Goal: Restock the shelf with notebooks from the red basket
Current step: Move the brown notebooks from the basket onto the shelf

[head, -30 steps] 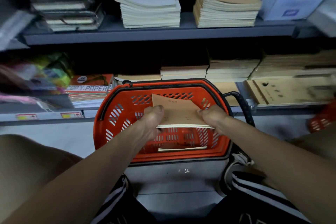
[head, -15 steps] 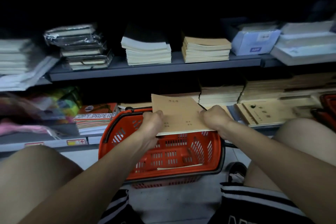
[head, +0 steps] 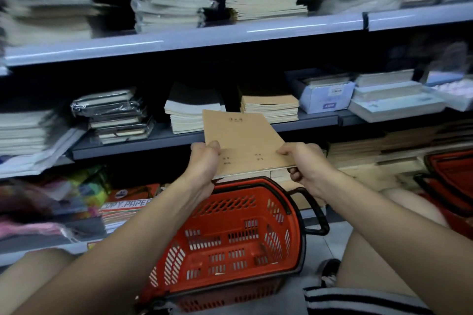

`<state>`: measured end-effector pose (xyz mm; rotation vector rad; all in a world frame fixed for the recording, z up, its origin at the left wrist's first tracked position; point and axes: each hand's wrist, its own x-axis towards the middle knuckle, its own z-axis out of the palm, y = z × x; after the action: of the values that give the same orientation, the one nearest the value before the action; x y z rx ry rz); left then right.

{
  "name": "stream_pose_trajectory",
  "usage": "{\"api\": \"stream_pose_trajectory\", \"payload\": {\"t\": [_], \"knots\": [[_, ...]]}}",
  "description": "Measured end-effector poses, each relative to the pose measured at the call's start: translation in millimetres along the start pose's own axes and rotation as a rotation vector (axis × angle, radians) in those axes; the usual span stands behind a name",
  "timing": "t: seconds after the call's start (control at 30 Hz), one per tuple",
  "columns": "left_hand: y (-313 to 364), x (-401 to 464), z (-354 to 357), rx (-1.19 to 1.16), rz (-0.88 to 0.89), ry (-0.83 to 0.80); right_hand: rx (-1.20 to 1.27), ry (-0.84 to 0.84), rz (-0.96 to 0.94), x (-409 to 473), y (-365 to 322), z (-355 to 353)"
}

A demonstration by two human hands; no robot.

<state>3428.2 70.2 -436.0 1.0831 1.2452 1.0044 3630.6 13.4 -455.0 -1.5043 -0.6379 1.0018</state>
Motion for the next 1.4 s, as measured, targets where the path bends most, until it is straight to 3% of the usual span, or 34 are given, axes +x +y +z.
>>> {"api": "stream_pose_trajectory", "payload": {"t": [0.33,0.53,0.77,1.23,1.4], "knots": [[35.4,-0.8,34.4,0.051,0.067,-0.037,-0.002,0.063,-0.092,3.2,-20.6,-19.2],[35.6,20.1,46.5,0.058,0.072,-0.076,-0.022,0.083,-0.276,20.1,-20.5,-22.1],[46.2,51.6,52.3,-0.098,0.047,-0.192,0.017,0.131,-0.398,59.1,-27.4,-16.4],[67.0,144.8,82.3,-0.253,-0.007,-0.215,0.111,0.178,-0.361,155.4,-74.8,-7.3],[76.4,170.4,91.7,-0.175,0.079,-0.232,0.078,0.187,-0.345,191.2,-79.7,1.3]]}}
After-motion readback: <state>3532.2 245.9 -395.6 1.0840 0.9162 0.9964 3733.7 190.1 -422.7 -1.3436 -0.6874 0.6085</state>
